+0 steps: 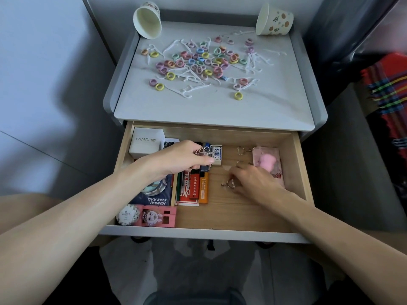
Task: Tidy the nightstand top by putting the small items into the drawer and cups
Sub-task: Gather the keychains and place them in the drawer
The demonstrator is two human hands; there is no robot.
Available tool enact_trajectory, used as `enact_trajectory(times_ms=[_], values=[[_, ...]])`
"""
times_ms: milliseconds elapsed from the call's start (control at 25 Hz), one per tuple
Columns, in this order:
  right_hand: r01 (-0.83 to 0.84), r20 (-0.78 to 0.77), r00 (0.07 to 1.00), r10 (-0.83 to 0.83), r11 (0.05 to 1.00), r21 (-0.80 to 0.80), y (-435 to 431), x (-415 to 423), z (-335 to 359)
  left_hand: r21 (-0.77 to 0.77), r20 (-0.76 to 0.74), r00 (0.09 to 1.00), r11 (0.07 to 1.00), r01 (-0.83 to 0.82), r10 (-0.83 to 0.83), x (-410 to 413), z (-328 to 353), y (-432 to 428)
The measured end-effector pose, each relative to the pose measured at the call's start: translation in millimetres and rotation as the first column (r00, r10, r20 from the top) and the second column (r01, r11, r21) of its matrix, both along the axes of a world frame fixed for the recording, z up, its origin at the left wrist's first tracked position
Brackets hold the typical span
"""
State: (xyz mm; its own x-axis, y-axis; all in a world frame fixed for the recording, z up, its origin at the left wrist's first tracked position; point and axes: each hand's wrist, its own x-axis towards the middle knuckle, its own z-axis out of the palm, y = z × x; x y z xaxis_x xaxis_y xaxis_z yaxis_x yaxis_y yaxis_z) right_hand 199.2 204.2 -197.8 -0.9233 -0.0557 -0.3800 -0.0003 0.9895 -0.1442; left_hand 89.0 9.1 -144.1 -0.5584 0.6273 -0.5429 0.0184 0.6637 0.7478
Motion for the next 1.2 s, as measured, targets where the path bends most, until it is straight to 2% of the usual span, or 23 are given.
enact_trajectory(times_ms=[280, 320, 360, 400, 440, 480, 520, 560, 600, 720, 800, 920, 1080, 1120, 1200], values=[[0.03, -0.129, 0.991, -0.037, 0.998, -0.058, 4.3, -5.2, -7.6, -0.012, 0.109, 0.994, 1.0, 0.014, -0.013, 2.5, 6.0, -0.8], [0.058, -0.163, 0.983, -0.081, 0.988, -0.146, 2.6, -4.7, -5.1, -0.02, 0.119, 0.993, 1.0, 0.0, 0.002, 2.4, 6.5, -0.9], [0.128, -0.174, 0.967, -0.188, 0.942, -0.309, -0.6, -4.8, 0.2, -0.02, 0.134, 0.991, 1.0, -0.017, 0.019, 1.9, 6.2, -1.1], [0.239, -0.098, 0.937, -0.334, 0.822, -0.517, -5.6, -6.2, 7.7, -0.016, 0.151, 0.988, 0.999, -0.034, 0.036, 2.3, 7.2, -0.7], [0.349, 0.059, 0.895, -0.443, 0.61, -0.711, -12.2, -7.9, 16.5, -0.001, 0.175, 0.983, 0.999, -0.049, 0.049, 3.2, 7.1, 0.1], [0.433, 0.232, 0.849, -0.475, 0.372, -0.821, -18.6, -9.8, 24.3, 0.022, 0.205, 0.977, 0.997, -0.069, 0.063, 4.6, 6.9, 1.2], [0.477, 0.353, 0.815, -0.46, 0.186, -0.859, -23.6, -11.4, 30.0, 0.049, 0.24, 0.967, 0.994, -0.094, 0.079, 5.6, 5.8, 2.5], [0.496, 0.414, 0.796, -0.441, 0.085, -0.864, -27.7, -12.8, 33.8, 0.074, 0.276, 0.955, 0.989, -0.13, 0.105, 6.4, 4.7, 3.5], [0.503, 0.439, 0.784, -0.438, 0.035, -0.863, -31.3, -13.9, 36.2, 0.096, 0.304, 0.944, 0.982, -0.163, 0.127, 6.9, 4.0, 4.1], [0.536, 0.495, 0.731, -0.469, -0.055, -0.843, -36.9, -16.5, 38.3, 0.126, 0.31, 0.942, 0.976, -0.176, 0.13, 6.2, 0.6, 3.6], [0.55, 0.511, 0.715, -0.477, -0.067, -0.832, -37.1, -17.3, 39.9, 0.133, 0.302, 0.941, 0.97, -0.203, 0.155, 6.7, -1.0, 3.3], [0.55, 0.474, 0.721, -0.506, -0.001, -0.835, -36.4, -19.5, 40.1, 0.12, 0.307, 0.928, 0.959, -0.256, 0.21, 6.8, -1.0, 4.0], [0.56, 0.456, 0.712, -0.534, 0.038, -0.828, -34.1, -21.5, 38.5, 0.097, 0.324, 0.923, 0.963, -0.252, 0.209, 8.0, -1.5, 3.8], [0.561, 0.443, 0.712, -0.545, 0.063, -0.825, -32.9, -21.7, 37.8, 0.09, 0.32, 0.919, 0.959, -0.27, 0.229, 7.8, -2.2, 3.4], [0.538, 0.365, 0.747, -0.556, 0.181, -0.823, -31.6, -21.7, 34.7, 0.088, 0.297, 0.915, 0.946, -0.312, 0.274, 6.6, -2.6, 2.9]])
